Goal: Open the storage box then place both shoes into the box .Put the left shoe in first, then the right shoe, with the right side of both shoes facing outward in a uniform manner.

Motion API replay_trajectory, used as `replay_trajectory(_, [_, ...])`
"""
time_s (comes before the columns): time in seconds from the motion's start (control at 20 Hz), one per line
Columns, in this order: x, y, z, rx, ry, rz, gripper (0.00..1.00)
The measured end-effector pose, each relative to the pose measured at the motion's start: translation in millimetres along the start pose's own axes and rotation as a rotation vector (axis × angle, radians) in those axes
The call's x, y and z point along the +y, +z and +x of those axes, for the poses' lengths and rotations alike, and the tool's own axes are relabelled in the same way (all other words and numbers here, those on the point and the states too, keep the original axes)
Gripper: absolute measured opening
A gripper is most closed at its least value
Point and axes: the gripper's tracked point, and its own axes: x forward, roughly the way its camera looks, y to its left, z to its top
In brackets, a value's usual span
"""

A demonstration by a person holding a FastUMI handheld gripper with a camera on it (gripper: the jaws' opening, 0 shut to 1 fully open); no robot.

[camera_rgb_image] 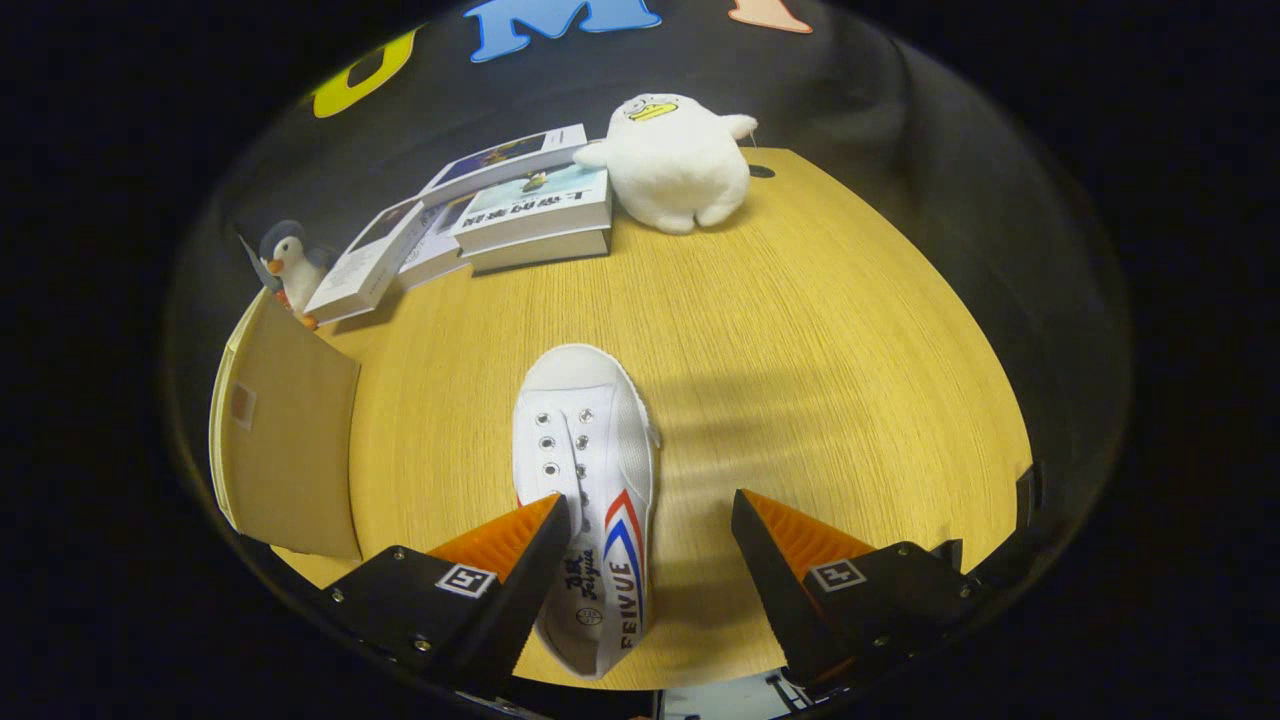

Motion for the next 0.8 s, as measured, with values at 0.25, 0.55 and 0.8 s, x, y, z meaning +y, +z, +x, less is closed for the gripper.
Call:
replay_trajectory(0.25, [1.2, -11.3, 16.0, 0.058, -0.012, 0.002, 0.98])
replay_trajectory(0.55, [18.3, -11.6, 19.3, 0.073, 0.060, 0.025, 0.72])
replay_trajectory(0.8, [16.5, -9.7, 17.1, 0.074, 0.020, 0.039, 0.31])
